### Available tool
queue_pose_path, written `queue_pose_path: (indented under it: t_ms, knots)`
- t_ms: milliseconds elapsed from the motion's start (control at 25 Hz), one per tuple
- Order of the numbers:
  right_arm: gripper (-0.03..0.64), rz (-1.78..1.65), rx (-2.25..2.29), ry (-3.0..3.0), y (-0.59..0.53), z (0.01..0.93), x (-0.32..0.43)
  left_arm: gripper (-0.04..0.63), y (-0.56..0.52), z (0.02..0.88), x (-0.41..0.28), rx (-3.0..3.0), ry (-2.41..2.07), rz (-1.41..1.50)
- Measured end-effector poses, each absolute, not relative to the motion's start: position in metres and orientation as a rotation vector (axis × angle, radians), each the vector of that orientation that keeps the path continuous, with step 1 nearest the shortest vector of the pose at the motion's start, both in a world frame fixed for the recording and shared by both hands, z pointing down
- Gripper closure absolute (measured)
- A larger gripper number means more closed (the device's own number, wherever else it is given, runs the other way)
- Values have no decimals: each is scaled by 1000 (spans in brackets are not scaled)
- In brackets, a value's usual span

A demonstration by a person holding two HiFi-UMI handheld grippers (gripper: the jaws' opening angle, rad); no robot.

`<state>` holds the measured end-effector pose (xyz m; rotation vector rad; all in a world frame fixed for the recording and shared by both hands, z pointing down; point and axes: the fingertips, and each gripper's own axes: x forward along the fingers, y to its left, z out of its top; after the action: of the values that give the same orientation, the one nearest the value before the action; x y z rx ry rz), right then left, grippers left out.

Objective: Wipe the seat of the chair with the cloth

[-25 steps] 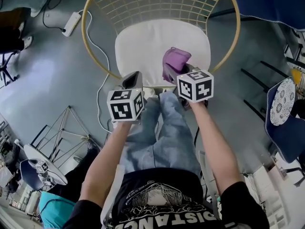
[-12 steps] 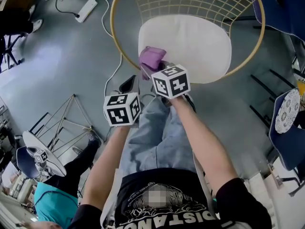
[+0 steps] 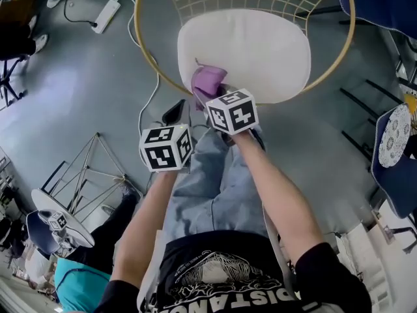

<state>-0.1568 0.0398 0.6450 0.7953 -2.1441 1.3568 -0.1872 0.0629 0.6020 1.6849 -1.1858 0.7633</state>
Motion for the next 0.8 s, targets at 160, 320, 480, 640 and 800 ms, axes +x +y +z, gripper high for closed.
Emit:
queue_pose_path:
  t_ms: [160, 320, 480, 640, 800]
  knots:
    - [555, 1370, 853, -2123, 43, 650, -131, 600, 63, 605, -164, 1722, -1144, 774]
    - [555, 1380, 913, -2091, 45, 652, -103, 600, 64, 608, -142, 1742, -1104, 792]
    - [555, 1398, 965, -2054, 49, 656, -72, 600, 65, 608, -119, 1755, -1080, 798]
    - [555, 1389, 982, -2032, 49, 658, -43, 600, 59, 605, -97, 1766, -1072, 803]
    - [555, 1377, 999, -2014, 47, 660, -9, 600, 54, 605, -74, 1770, -1072, 809]
